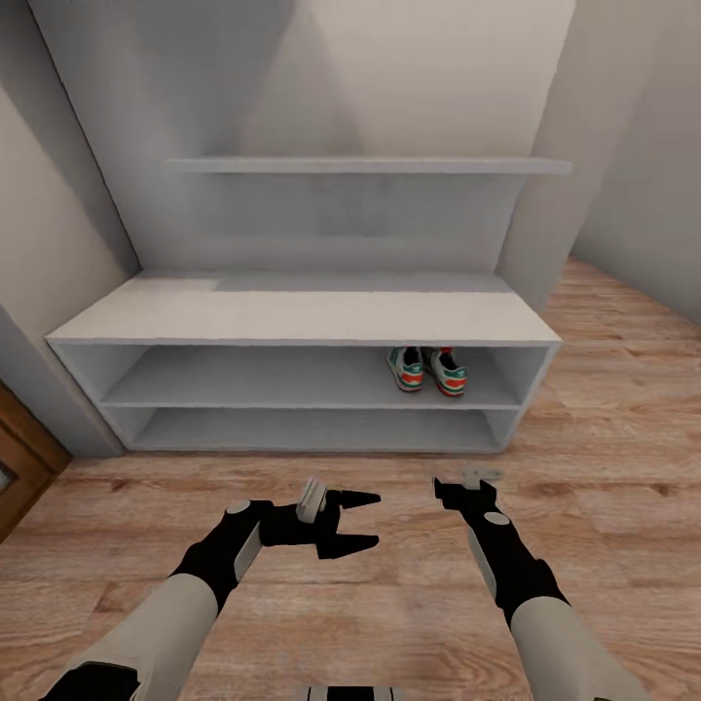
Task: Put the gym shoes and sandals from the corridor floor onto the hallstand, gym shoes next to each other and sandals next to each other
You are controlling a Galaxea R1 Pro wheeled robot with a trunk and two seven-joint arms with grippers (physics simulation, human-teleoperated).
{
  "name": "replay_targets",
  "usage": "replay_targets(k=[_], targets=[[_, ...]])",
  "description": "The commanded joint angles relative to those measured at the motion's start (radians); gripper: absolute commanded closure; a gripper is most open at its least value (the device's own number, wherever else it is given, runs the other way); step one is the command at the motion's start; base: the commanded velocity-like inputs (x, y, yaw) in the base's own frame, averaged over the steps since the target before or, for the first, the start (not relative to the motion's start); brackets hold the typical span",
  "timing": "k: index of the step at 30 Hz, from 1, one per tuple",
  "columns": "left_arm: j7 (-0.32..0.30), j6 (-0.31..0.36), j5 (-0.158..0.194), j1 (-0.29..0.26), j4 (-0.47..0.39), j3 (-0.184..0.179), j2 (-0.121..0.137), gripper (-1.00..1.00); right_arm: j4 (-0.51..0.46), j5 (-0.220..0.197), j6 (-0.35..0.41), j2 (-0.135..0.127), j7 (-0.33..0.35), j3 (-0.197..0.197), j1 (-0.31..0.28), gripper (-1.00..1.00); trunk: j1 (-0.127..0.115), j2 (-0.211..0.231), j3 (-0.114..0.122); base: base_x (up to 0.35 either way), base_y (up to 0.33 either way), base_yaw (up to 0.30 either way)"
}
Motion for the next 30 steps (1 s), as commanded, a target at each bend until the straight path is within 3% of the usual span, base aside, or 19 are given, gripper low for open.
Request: replay_targets(k=[1,30], targets=[[0.000,-0.002,0.008,0.000,0.000,-0.006,0.001,-1.00,-0.001,0.010,0.005,0.001,0.000,-0.004,-0.001,-1.00,0.000,0.000,-0.001,-0.030,0.000,-0.273],[0.000,-0.002,0.008,-0.001,0.000,-0.006,0.001,-1.00,-0.003,0.010,0.006,0.001,0.001,-0.004,0.000,-1.00,0.000,0.000,-0.001,-0.001,0.000,-0.290]])
